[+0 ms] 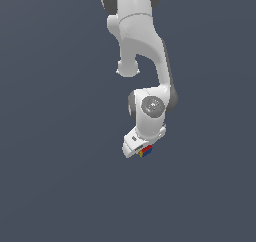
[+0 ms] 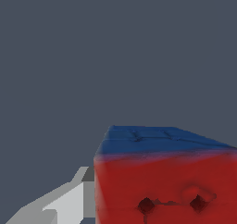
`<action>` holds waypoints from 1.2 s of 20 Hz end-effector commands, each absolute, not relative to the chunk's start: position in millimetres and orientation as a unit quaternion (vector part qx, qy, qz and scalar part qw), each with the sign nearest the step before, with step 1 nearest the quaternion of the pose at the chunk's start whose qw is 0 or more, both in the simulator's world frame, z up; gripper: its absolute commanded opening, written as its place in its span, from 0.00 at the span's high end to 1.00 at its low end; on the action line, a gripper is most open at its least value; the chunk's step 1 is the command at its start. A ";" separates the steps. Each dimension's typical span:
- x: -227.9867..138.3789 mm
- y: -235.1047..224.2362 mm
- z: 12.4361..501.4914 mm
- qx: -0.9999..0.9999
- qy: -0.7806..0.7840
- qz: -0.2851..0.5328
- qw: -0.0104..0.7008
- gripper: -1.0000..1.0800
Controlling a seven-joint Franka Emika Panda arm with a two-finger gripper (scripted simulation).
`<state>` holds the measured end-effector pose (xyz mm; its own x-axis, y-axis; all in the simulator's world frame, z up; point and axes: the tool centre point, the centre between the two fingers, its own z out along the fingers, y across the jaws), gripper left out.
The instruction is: Pick up the object and move it to a goal position.
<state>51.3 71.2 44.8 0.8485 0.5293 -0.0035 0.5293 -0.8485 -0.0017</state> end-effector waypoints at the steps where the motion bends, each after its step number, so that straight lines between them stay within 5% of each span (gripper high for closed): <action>1: 45.1 65.9 52.5 -0.961 -0.275 0.001 0.000 1.00; 24: -79.2 -26.3 166.2 -0.961 -0.275 0.000 -0.001 1.00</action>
<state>-70.7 -19.9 157.3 0.8489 0.5285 -0.0027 0.5285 -0.8489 -0.0002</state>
